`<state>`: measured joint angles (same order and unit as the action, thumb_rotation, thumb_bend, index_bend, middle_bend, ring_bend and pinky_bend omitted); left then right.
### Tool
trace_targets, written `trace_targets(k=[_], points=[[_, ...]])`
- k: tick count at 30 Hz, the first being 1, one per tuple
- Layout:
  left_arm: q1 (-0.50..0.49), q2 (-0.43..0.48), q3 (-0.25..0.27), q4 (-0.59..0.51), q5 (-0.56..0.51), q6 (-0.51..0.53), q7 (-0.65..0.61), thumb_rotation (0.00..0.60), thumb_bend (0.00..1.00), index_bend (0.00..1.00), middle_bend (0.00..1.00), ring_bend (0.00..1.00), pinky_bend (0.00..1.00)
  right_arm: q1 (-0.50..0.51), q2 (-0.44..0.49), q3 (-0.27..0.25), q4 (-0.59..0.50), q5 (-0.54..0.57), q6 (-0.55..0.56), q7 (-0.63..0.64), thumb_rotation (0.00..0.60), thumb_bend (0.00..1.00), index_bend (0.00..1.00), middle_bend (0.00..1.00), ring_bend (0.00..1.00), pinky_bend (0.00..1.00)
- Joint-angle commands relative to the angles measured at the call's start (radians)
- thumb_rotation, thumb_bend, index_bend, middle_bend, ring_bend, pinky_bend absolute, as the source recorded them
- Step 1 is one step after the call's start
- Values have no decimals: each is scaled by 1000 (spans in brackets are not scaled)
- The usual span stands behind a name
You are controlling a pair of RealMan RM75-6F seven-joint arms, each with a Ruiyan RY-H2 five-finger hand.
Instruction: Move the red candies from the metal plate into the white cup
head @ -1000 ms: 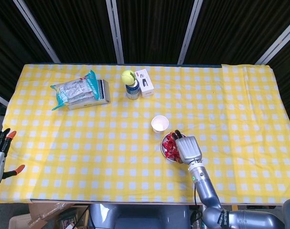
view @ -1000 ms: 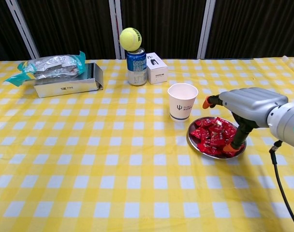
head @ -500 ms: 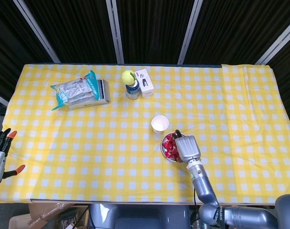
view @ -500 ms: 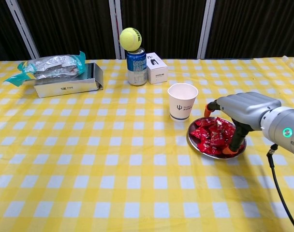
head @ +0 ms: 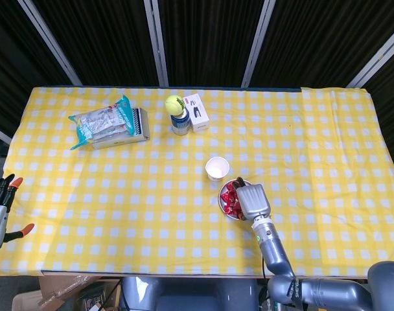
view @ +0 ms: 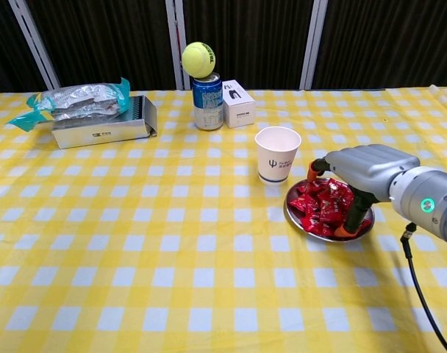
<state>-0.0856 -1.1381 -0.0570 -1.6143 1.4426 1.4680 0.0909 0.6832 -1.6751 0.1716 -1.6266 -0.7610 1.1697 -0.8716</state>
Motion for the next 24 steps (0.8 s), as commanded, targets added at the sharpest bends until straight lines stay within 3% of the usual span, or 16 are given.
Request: trace_targets(k=[1, 8, 17, 24], points=[[0, 0, 0, 0, 0, 0, 0, 600, 39, 0, 0, 0, 0, 2, -6, -4, 9, -1, 2, 2, 600, 193, 279, 225, 712, 851], [0, 0, 0, 0, -2, 0, 0, 600, 38, 0, 0, 0, 0, 8, -21, -8, 34, -2, 2, 12, 600, 193, 315, 270, 712, 851], [0, 2, 0, -3, -7, -4, -1, 600, 39, 0, 0, 0, 0, 16, -38, -5, 74, -6, -3, 33, 600, 197, 482, 410, 712, 851], [-1, 3, 1, -5, -10, -8, -2, 600, 39, 0, 0, 0, 0, 18, -49, 6, 111, -34, -5, 79, 600, 287, 588, 464, 716, 851]])
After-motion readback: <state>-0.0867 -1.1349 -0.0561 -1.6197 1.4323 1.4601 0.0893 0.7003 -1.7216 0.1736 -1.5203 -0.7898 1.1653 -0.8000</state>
